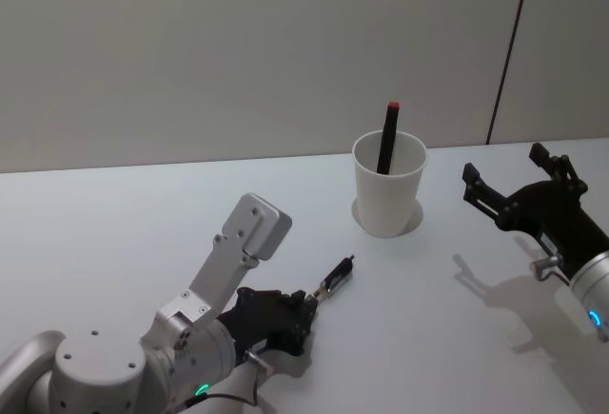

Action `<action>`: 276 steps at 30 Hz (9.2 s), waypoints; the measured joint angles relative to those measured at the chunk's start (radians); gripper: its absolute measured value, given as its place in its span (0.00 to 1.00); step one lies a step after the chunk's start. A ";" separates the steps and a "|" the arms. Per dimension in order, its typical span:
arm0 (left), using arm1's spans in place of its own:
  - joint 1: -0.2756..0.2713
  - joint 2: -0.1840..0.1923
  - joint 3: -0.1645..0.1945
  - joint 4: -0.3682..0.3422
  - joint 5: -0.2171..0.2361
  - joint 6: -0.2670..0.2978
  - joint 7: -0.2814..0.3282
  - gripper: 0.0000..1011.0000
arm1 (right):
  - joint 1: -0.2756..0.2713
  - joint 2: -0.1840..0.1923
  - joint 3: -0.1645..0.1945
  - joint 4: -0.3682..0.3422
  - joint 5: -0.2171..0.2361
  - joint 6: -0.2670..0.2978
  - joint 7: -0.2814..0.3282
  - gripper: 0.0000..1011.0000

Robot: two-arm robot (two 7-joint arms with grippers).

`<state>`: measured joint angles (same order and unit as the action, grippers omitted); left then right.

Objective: Place the pen into the pen holder.

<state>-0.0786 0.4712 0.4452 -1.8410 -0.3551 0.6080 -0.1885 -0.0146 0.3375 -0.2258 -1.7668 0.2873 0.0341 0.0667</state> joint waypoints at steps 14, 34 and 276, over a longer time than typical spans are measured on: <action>0.031 0.011 -0.032 -0.002 -0.087 -0.183 0.048 0.12 | 0.000 0.000 0.000 0.000 0.000 0.000 0.000 0.99; 0.083 0.031 -0.082 -0.018 -0.256 -0.521 0.042 0.12 | 0.000 0.000 0.000 0.000 0.000 0.000 0.000 0.99; -0.119 -0.157 -0.033 0.180 -0.218 -0.561 -0.331 0.11 | 0.111 -0.078 -0.057 -0.041 0.654 0.278 0.109 0.12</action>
<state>-0.1974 0.3146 0.4117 -1.6609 -0.5732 0.0470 -0.5197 0.0960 0.2593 -0.2829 -1.8078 0.9416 0.3122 0.1759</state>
